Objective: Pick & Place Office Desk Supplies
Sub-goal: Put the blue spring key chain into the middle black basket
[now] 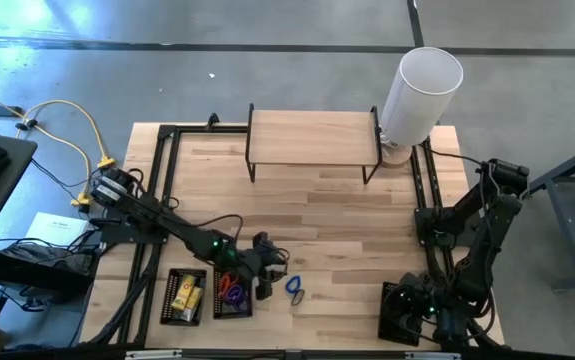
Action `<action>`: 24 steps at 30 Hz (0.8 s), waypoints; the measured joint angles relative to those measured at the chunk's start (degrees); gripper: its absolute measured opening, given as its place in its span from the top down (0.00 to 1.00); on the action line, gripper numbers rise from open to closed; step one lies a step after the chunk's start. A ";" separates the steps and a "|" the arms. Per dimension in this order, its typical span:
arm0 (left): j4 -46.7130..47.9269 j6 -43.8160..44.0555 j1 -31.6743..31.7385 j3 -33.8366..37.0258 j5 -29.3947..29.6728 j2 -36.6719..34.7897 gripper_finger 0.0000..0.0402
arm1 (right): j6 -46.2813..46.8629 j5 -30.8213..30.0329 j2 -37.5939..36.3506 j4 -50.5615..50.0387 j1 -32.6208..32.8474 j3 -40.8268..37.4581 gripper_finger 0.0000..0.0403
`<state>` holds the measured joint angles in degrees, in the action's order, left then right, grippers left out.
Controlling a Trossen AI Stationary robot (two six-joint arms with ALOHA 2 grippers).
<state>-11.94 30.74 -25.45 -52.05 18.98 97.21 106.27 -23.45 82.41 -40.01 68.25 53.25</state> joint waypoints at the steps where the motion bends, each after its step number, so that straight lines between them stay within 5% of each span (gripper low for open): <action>1: 0.04 2.64 0.13 0.00 -0.77 0.80 0.65 | 0.06 -0.59 0.00 -0.02 0.00 0.00 0.61; 6: 0.13 6.10 1.46 -0.20 -9.66 3.93 0.65 | 0.14 -1.86 0.00 -0.04 -0.29 0.00 0.61; 11: 2.90 -7.37 0.14 -6.50 -11.19 3.56 0.65 | -0.09 -1.57 0.00 -0.13 -1.24 0.00 0.61; 14: 12.42 -13.54 -0.48 -14.16 -11.22 3.55 0.67 | -0.99 -1.57 0.00 0.02 -1.87 0.00 0.61; 19: 31.88 -8.88 0.47 -24.67 -6.46 5.67 0.71 | -1.17 -1.68 0.00 -0.04 -2.29 0.00 0.61; 24: 34.24 -0.93 2.20 -25.62 -5.62 8.00 0.74 | -1.57 -1.95 0.00 -0.02 -2.27 0.00 0.61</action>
<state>22.29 29.81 -23.25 -77.67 13.36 105.22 104.71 -25.40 82.41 -40.03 65.98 53.25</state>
